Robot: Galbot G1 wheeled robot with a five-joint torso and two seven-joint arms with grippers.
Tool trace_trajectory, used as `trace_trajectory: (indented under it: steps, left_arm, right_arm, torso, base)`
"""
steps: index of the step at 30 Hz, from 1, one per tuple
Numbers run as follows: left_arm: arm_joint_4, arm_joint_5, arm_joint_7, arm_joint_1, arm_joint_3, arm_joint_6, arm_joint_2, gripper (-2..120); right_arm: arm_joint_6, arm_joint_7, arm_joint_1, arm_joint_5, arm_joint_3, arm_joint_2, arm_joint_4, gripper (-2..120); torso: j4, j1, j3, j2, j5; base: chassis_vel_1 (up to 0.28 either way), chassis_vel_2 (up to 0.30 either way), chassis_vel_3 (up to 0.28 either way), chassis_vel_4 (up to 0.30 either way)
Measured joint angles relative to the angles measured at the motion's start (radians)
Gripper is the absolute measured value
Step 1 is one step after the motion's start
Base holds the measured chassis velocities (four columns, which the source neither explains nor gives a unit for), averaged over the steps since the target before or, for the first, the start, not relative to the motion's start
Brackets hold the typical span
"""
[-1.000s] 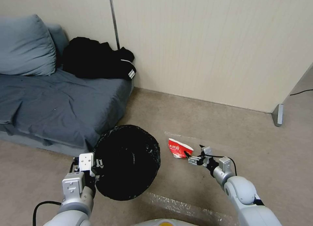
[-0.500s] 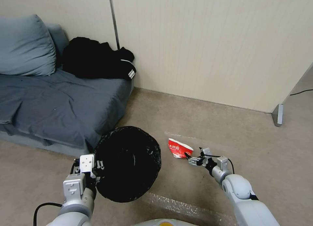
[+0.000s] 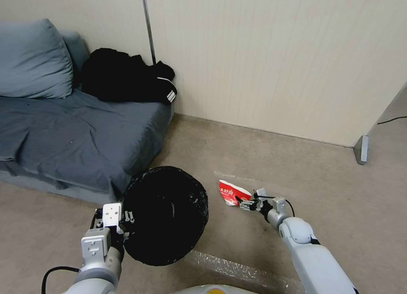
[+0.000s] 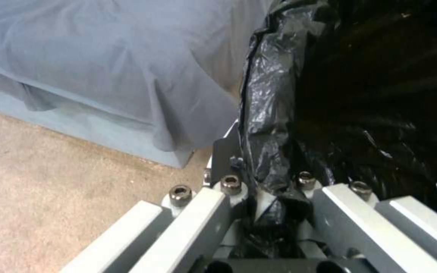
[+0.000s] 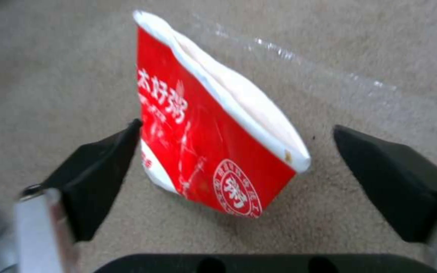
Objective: Pick up the trash bin, then pick up the garbage from the floor and place it into the trash bin.
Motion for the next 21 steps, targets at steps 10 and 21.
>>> trace_trajectory:
  steps: [10, 21]
  left_arm:
    - [0.000, 0.007, -0.002, 0.007, -0.002, -0.002, -0.004, 1]
    - [0.000, 0.013, -0.003, 0.007, 0.004, -0.003, -0.007, 1]
  right_arm:
    - [0.060, -0.035, 0.079, -0.040, 0.023, 0.039, -0.189, 52]
    - [0.080, -0.047, 0.094, -0.044, 0.038, 0.048, -0.222, 14]
  torso:
    - [-0.0001, 0.000, 0.000, 0.000, 0.0000]
    - [-0.0002, 0.000, 0.000, 0.000, 0.0001]
  base:
    - [0.000, 0.000, 0.000, 0.000]
    - [0.000, 0.000, 0.000, 0.000]
